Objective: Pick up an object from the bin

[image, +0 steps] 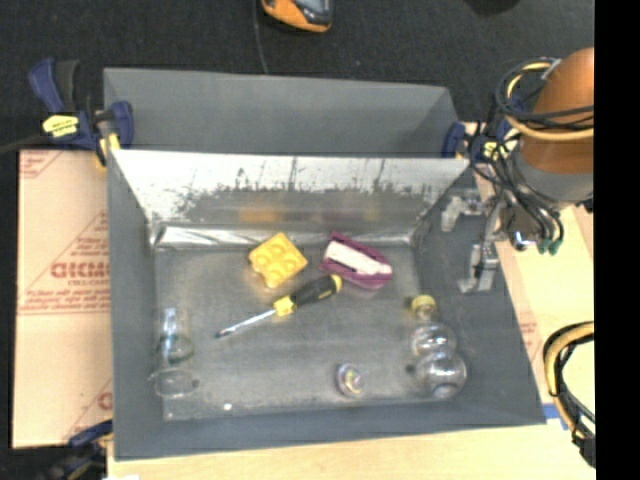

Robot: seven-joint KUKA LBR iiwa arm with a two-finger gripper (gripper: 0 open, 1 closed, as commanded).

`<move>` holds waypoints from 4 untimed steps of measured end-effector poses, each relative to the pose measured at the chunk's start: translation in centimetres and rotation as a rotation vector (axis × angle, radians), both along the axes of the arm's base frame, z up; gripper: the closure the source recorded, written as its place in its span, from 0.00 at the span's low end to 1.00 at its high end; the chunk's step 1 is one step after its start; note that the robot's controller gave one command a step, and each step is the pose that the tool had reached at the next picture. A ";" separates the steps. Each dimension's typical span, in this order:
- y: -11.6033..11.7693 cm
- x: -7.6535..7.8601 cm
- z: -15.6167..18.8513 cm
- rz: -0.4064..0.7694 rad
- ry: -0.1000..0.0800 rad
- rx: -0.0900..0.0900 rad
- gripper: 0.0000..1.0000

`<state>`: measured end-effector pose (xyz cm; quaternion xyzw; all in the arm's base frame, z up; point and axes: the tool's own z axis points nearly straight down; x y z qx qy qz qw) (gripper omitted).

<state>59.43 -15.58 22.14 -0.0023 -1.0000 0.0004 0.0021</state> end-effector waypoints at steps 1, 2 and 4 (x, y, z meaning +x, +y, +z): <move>0.1 0.2 0.5 0.004 -0.008 -0.002 0.00; 4.4 3.2 -8.0 0.017 -0.013 -0.003 0.00; 10.3 3.8 -10.4 -0.135 -0.010 0.001 0.00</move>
Offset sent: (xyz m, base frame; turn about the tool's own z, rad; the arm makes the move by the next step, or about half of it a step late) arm 0.0522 0.0802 -0.1514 -0.0295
